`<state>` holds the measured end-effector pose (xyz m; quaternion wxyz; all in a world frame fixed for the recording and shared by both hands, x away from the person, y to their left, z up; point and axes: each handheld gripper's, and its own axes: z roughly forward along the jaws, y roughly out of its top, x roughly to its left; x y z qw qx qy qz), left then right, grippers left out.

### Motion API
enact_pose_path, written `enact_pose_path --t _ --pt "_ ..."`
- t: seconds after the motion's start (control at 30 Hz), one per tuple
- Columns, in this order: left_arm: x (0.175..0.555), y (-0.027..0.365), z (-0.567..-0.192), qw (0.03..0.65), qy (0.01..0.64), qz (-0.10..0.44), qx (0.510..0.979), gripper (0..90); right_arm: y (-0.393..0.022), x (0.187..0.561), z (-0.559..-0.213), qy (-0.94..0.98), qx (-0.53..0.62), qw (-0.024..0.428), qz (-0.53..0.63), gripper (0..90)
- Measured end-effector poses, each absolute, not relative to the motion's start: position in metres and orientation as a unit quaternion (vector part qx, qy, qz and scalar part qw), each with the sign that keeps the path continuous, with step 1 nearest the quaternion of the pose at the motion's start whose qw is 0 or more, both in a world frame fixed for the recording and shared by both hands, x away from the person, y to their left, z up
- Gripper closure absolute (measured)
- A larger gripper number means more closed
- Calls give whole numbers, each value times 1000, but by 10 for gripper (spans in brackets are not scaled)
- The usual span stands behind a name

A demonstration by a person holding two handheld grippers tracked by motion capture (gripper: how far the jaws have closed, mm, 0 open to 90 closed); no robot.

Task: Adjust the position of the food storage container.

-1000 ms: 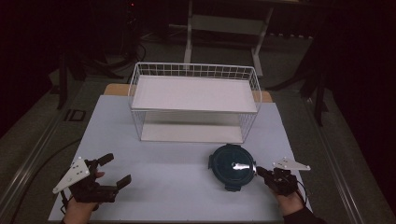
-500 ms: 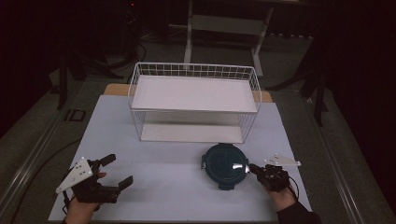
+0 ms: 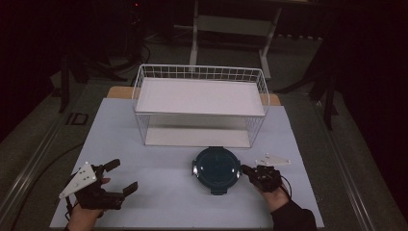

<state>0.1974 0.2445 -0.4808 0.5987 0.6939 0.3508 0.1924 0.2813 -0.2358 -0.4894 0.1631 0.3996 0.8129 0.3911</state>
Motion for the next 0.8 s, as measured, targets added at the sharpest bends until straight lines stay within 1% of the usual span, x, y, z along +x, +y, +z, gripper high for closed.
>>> enact_pose_path --t 0.1,0.8 --pt "197 244 -481 597 348 192 697 0 -227 282 -490 814 394 152 398 900" --pt "197 242 -481 596 345 189 700 0 -190 286 -492 826 366 131 408 900"
